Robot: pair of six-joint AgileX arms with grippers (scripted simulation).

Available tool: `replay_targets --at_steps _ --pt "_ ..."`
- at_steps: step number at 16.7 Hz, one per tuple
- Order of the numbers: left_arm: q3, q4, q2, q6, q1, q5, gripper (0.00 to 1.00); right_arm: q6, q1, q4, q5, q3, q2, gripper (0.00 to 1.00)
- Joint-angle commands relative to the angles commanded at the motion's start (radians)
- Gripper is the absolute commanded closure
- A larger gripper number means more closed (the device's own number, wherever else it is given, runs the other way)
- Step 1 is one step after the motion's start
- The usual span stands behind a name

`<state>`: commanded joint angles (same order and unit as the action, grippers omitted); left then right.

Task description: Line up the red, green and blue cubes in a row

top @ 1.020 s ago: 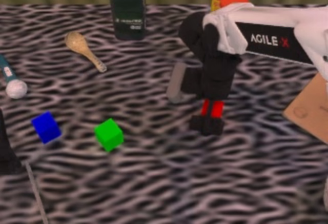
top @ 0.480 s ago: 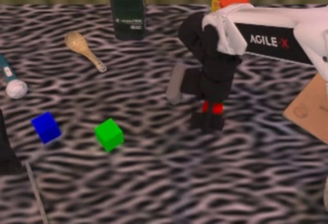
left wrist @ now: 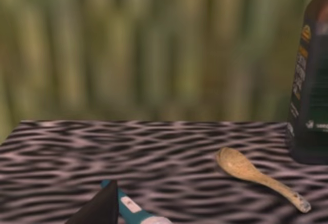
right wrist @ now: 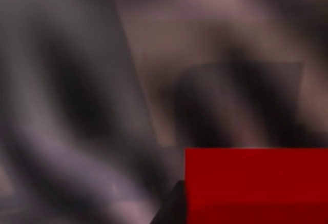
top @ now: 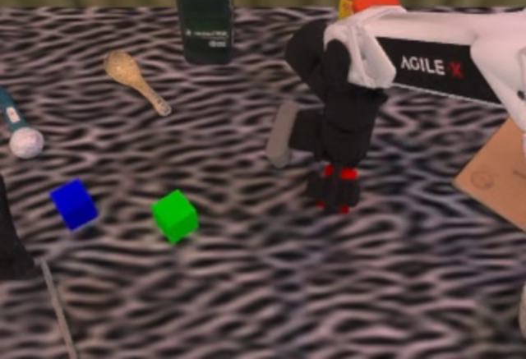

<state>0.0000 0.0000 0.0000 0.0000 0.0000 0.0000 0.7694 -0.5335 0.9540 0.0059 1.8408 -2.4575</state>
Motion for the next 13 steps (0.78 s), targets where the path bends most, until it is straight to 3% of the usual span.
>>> replay_targets --at_steps 5,13 --pt "0.000 0.000 0.000 0.000 0.000 0.000 0.00 -0.013 -0.002 0.041 -0.013 0.015 0.042 1.00" --pt "0.000 0.000 0.000 0.000 0.000 0.000 0.00 -0.013 -0.009 0.252 -0.013 0.156 0.109 1.00"
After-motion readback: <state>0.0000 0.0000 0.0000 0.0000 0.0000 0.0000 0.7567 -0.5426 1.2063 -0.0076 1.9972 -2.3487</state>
